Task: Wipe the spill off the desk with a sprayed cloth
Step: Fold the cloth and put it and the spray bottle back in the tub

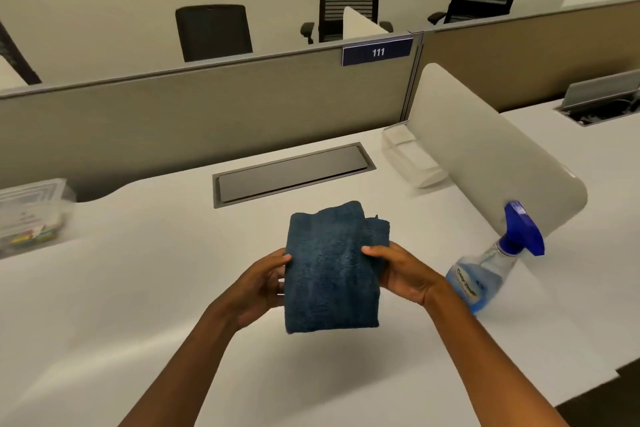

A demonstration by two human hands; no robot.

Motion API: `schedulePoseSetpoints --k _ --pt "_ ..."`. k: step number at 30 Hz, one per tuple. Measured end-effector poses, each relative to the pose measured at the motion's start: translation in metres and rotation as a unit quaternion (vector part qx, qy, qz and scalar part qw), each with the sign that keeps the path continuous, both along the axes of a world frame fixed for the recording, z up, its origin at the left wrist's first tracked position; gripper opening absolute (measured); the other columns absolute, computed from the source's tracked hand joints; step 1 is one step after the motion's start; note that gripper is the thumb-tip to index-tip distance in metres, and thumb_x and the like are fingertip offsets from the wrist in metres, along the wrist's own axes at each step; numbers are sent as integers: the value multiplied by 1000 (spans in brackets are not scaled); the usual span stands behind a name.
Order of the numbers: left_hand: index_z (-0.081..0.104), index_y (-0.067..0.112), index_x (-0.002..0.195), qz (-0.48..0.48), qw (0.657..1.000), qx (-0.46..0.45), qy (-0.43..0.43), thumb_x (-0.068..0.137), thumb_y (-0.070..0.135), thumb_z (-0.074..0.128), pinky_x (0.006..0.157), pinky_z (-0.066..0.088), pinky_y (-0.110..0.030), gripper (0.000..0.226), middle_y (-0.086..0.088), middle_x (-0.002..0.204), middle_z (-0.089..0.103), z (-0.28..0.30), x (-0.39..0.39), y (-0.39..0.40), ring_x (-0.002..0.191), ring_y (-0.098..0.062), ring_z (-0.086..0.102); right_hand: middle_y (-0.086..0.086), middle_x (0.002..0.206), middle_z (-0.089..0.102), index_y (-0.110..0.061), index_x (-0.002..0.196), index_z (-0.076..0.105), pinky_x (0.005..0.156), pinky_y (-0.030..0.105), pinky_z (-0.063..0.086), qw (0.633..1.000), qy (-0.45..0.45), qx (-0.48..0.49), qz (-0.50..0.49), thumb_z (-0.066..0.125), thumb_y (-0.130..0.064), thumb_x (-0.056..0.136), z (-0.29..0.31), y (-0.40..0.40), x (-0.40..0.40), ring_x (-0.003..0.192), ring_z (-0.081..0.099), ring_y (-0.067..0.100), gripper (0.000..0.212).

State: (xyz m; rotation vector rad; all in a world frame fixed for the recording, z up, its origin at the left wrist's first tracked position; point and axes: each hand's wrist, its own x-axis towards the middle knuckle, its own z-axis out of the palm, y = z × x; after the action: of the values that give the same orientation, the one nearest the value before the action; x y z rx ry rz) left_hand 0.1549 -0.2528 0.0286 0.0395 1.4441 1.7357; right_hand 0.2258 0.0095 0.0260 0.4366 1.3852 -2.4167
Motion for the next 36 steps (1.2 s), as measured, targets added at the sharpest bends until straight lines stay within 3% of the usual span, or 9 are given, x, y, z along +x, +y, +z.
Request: schedulePoseSetpoints --k 7,14,17,20,24,27,30,33,36 --pt "50 25 135 -16 996 -7 87 95 13 57 89 54 -54 42 -15 127 65 10 -12 8 99 -36 70 9 125 66 -18 129 51 88 49 55 982 64 157 83 73 -7 80 26 26 -9 114 64 28 55" --pt "57 30 122 34 982 13 187 92 14 63 84 58 -50 35 -6 124 68 22 -12 22 111 -31 67 2 119 67 -20 123 57 84 32 56 938 195 280 63 58 1 92 49 30 -6 115 62 21 38" --pt "67 21 101 58 979 28 192 72 41 82 81 56 -49 38 -8 119 70 25 -11 26 106 -31 67 6 136 55 -18 108 70 96 32 51 889 289 346 75 56 3 92 46 33 -6 126 53 17 29" --pt "66 17 76 62 978 27 197 88 9 68 69 56 -42 14 -14 120 69 18 -16 30 108 -42 64 1 141 50 -23 84 77 96 30 49 882 296 363 60 63 7 87 41 37 -3 128 51 13 34" --pt "65 11 75 72 978 25 195 90 -7 57 66 57 -38 26 -14 115 71 12 -22 33 102 -36 67 1 144 50 -23 86 78 96 32 49 921 265 278 60 56 15 87 29 39 2 132 49 16 43" --pt "65 12 72 104 977 40 179 79 1 69 63 57 -34 13 -10 106 74 13 -27 34 93 -27 70 9 141 54 -13 96 72 91 35 52 982 183 39 -8 63 1 77 20 37 5 126 54 25 25" --pt "65 13 67 117 976 51 177 79 -4 65 61 57 -30 20 -8 103 73 10 -31 39 90 -24 70 13 119 59 -14 117 64 83 42 51 976 99 -164 -99 74 -30 67 8 32 3 97 61 30 53" --pt "64 8 67 117 972 41 199 87 -17 51 64 58 -31 35 -9 102 70 8 -35 51 91 -23 69 11 113 63 -23 128 61 90 51 49 981 -1 -116 -158 69 -63 70 -7 26 -5 95 61 33 71" --pt "62 3 69 96 966 25 238 88 -19 47 69 58 -33 33 -13 104 67 4 -40 66 94 -23 68 11 116 69 -26 121 68 98 60 46 989 -68 -48 -126 58 -74 75 -15 24 -12 109 62 35 66"
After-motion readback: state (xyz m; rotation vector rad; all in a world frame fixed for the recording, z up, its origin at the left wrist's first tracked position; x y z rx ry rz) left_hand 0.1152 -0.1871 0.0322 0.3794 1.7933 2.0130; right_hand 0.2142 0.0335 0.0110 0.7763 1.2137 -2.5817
